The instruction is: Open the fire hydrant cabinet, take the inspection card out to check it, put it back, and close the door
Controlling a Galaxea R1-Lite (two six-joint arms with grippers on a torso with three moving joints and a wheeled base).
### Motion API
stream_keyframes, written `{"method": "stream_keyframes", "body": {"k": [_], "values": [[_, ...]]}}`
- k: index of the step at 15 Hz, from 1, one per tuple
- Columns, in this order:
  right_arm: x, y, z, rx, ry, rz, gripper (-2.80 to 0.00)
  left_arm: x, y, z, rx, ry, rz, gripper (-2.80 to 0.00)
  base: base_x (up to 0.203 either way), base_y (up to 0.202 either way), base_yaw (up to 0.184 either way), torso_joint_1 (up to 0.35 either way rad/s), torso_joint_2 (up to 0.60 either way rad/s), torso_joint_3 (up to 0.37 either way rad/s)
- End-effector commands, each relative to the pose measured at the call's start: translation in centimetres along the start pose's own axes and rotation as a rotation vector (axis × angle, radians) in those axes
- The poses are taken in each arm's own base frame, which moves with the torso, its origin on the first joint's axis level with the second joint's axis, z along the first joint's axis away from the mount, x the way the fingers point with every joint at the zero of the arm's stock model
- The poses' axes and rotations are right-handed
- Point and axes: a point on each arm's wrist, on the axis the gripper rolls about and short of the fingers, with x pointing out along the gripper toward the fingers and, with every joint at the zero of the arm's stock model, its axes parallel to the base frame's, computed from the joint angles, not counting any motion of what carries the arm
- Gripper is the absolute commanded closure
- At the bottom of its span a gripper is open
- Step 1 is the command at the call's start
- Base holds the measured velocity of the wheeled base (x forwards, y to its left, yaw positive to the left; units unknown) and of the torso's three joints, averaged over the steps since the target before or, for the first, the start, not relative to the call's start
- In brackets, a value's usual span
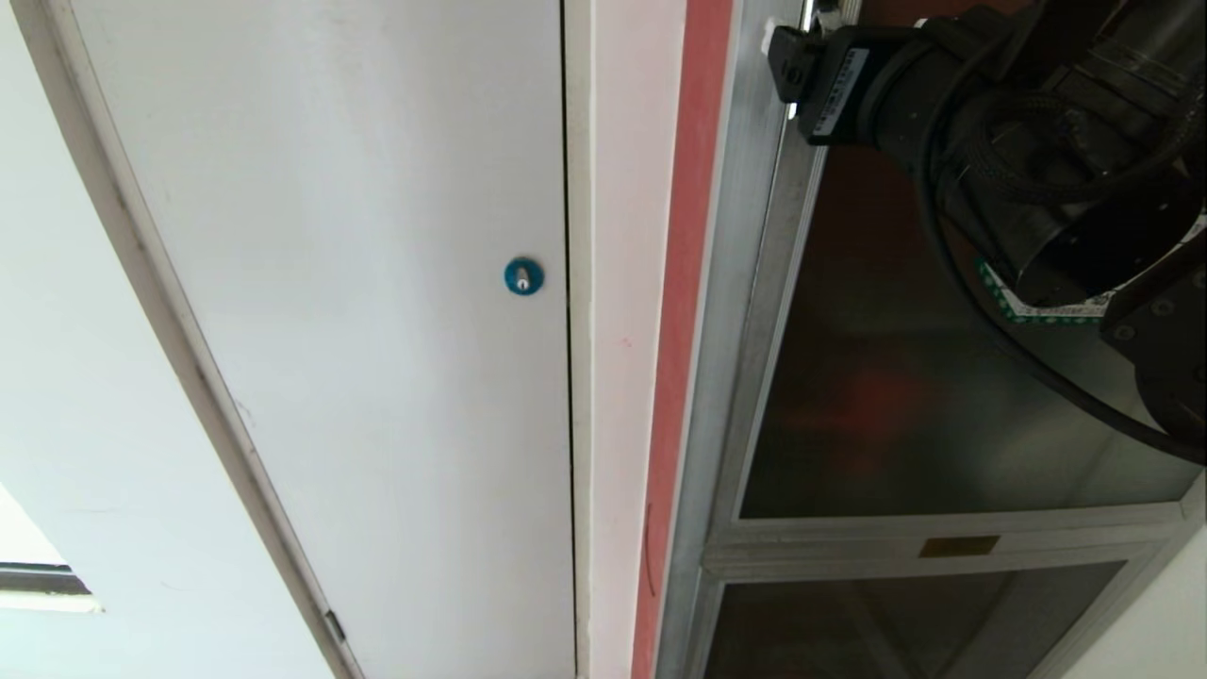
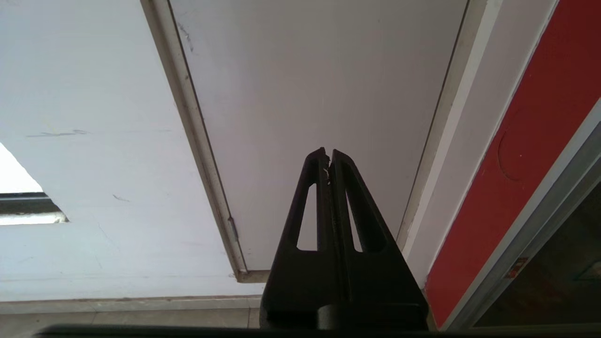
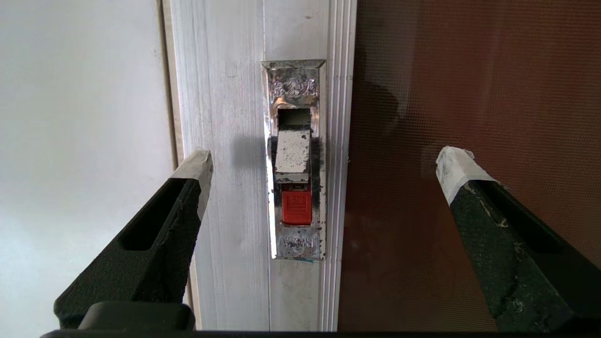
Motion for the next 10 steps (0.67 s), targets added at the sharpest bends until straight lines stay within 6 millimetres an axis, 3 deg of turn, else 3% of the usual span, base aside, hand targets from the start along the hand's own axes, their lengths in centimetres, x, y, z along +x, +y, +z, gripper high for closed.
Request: {"method": "stream_keyframes", "body": {"k": [1, 2, 3, 10], "values": [[0.06, -0.01, 0.05, 0.001, -0.004, -0.006, -2.80, 0.00, 0.00, 0.02, 0.000, 0.001, 0.001, 0.00, 0.000, 0.000, 0.000, 0.000, 0.00, 0.000], [0.05, 0.02, 0.06, 0.001, -0.004, -0.005, -2.80, 0.01, 0.00, -0.01, 0.000, 0.002, 0.000, 0.00, 0.000, 0.000, 0.000, 0.000, 0.00, 0.000], [0.06, 0.02, 0.09, 0.001, -0.004, -0.005, 0.00, 0.00, 0.00, 0.02, 0.000, 0.001, 0.000, 0.00, 0.000, 0.000, 0.000, 0.000, 0.00, 0.000], [0.06, 0.03, 0.08, 0.000, -0.004, 0.000, 0.00, 0.01, 0.00, -0.01, 0.000, 0.002, 0.000, 0.00, 0.000, 0.000, 0.000, 0.000, 0.00, 0.000]]}}
